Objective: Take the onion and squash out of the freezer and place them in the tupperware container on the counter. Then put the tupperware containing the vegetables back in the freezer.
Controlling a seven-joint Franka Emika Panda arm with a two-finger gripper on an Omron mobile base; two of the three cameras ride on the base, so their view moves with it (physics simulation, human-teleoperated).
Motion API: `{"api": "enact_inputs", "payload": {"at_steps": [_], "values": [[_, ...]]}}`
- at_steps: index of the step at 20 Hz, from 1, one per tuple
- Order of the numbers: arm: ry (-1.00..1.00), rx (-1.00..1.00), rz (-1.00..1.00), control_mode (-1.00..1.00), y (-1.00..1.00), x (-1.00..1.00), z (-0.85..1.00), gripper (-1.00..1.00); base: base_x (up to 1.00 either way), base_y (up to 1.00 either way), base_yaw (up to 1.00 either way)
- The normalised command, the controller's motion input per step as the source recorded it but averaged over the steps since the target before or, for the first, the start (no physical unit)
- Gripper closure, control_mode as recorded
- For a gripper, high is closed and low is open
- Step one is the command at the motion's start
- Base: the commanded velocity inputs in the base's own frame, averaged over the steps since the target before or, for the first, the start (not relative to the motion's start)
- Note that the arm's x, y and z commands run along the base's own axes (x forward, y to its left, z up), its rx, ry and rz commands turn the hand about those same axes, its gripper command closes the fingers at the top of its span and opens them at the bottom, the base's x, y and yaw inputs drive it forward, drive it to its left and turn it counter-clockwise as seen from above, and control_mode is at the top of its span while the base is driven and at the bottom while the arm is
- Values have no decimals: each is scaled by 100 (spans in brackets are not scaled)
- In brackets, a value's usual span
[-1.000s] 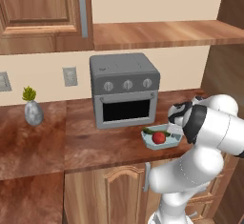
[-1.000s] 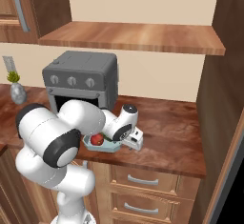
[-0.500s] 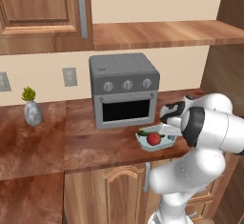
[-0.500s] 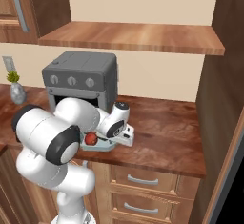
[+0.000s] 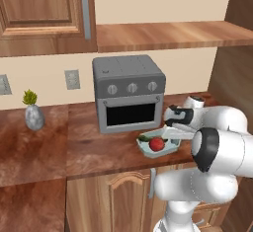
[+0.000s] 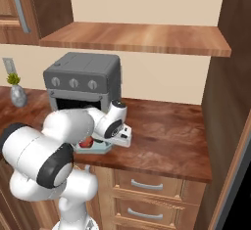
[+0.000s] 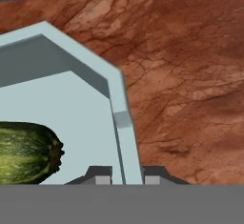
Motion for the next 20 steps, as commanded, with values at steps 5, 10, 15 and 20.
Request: {"api": "enact_inputs", "payload": {"at_steps": [5, 10, 15, 20], "values": [[0, 11, 0, -100, 1, -47, 82, 100, 0, 0, 0], [0, 11, 0, -100, 15, -63, 100, 100, 0, 0, 0], [0, 5, -4, -100, 2, -74, 100, 100, 0, 0, 0], [0, 0, -14, -100, -15, -72, 100, 100, 0, 0, 0]]}}
